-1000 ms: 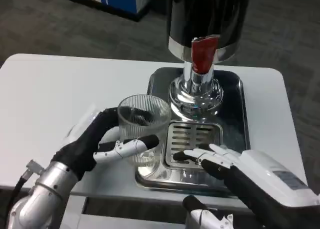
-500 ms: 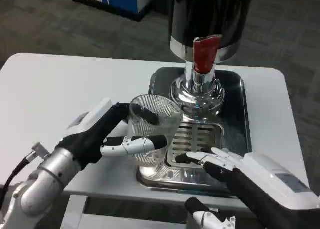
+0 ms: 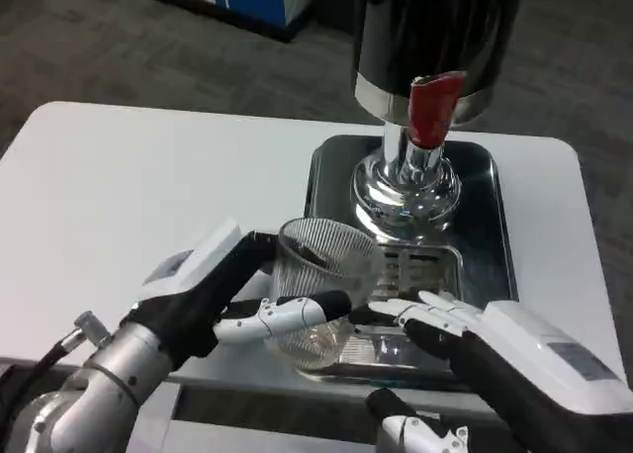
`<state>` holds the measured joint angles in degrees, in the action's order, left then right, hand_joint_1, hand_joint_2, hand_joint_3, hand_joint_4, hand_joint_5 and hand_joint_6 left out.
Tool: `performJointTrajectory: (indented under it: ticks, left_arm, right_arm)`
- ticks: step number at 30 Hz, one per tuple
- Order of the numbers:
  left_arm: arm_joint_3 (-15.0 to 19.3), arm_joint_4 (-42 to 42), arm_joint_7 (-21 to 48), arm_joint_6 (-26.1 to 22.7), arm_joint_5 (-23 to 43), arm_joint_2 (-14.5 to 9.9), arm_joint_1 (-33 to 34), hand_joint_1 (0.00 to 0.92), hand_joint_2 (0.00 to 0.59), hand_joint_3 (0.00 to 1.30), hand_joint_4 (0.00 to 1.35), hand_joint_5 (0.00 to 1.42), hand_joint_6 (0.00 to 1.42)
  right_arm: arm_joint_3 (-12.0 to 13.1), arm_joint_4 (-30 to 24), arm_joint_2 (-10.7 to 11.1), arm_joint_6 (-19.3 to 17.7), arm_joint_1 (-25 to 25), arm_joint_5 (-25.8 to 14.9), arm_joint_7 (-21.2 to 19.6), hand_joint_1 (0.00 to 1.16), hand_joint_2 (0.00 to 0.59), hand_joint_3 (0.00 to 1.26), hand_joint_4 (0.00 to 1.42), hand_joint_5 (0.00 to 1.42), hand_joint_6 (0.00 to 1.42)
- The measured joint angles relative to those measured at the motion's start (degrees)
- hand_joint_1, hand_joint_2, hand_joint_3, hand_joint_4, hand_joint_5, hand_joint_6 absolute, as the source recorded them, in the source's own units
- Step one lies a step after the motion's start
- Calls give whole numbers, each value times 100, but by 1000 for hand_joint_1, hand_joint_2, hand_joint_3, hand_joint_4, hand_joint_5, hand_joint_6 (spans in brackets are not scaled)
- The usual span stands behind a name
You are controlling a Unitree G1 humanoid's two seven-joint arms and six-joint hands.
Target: Grasp the cup under the faucet to collect the drink, then remove the cup.
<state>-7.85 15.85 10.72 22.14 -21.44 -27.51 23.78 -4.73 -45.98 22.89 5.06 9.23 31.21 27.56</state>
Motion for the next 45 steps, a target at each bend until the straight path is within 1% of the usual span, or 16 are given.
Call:
performJointTrajectory:
  ticks: [5,8,10,13,18,21,27,32,38,45]
  left_arm:
    - [11,-120,-102,-62,-1,-6,-112,49,167,613,404,413,396]
    - [15,-112,-306,15,-122,-10,-155,69,181,589,401,424,419]
    - [17,-35,-456,139,-157,-3,-183,80,197,580,408,436,426]
    - [66,264,-791,367,-142,88,-226,90,212,585,424,455,428]
    - [187,596,-836,636,14,101,-211,99,224,590,443,466,429]
    - [260,774,-853,721,56,95,-148,100,225,591,448,468,430]
    - [287,1079,-968,867,46,78,-5,95,229,592,453,470,431]
    - [268,1387,-1121,928,-126,76,267,90,231,592,454,470,431]
    - [212,1610,-1126,956,-201,76,518,77,236,595,455,470,422]
    - [195,1677,-1139,965,-377,75,722,71,237,599,455,470,419]
  right_arm:
    - [-5,0,0,13,-3,-8,0,381,451,193,139,61,32]
    - [-11,0,0,27,-12,-7,0,379,449,193,139,61,32]
    - [-19,1,0,35,-24,-7,0,379,451,193,140,61,32]
    - [-23,1,-3,59,-40,-7,0,378,450,193,141,61,32]
    - [-27,2,-6,92,-56,-6,-1,376,448,193,139,61,32]
    - [-28,6,-6,100,-66,-6,-1,375,447,193,139,61,32]
    - [-47,22,-10,115,-108,-3,-1,373,447,193,139,61,32]
    - [-52,28,-15,146,-111,1,-7,372,447,193,140,61,32]
    - [-58,53,-23,160,-119,2,-33,373,451,193,146,61,32]
    - [-55,59,-31,165,-119,1,-57,376,454,193,148,61,32]
